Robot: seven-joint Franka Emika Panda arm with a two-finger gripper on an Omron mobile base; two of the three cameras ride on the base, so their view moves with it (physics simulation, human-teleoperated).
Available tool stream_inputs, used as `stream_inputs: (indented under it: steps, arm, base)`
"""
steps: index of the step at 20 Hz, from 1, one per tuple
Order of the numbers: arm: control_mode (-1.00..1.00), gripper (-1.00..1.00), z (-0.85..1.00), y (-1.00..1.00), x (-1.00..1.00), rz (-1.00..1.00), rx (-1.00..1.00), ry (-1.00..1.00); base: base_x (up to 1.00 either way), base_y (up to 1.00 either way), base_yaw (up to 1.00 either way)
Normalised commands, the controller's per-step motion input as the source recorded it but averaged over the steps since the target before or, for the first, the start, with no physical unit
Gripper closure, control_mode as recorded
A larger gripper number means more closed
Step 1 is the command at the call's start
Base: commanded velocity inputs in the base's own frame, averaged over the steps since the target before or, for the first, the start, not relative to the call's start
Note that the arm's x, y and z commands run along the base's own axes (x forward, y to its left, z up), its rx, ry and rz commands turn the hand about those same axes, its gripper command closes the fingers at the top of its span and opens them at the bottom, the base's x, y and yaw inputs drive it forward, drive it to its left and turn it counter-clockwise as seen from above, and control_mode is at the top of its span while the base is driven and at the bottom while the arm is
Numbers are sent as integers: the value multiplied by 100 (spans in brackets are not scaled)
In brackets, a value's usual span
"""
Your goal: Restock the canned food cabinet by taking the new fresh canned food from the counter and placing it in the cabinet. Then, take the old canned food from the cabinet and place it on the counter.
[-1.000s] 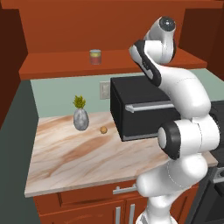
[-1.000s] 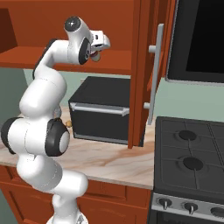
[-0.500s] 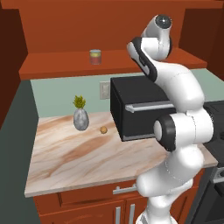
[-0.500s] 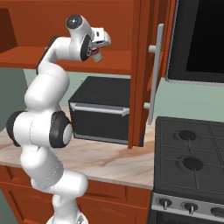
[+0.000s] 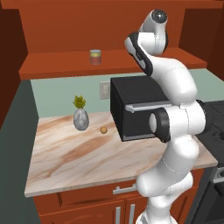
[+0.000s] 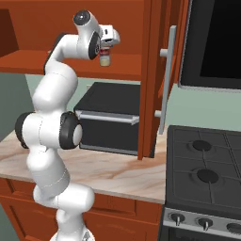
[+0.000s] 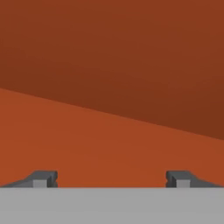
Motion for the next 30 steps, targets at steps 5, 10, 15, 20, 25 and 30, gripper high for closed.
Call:
stream_inputs:
  steps: [5, 10, 15, 20, 25, 30]
  arm:
    - [-100, -100, 19, 27, -58, 0, -1, -15]
    - [-100, -100, 12, 70, -99, 0, 0, -20]
    - [-100, -100, -7, 100, -100, 0, 2, -19]
    - [-100, -100, 0, 99, -40, -12, 16, -10]
    - [-100, -100, 2, 72, 0, -13, 30, 3]
    - [-100, -100, -13, 10, 11, 0, 0, 9]
  base:
    - [0, 0, 0]
    - [0, 0, 0]
    - [0, 0, 0]
    - [0, 0, 0]
    - [0, 0, 0]
    - [0, 0, 0]
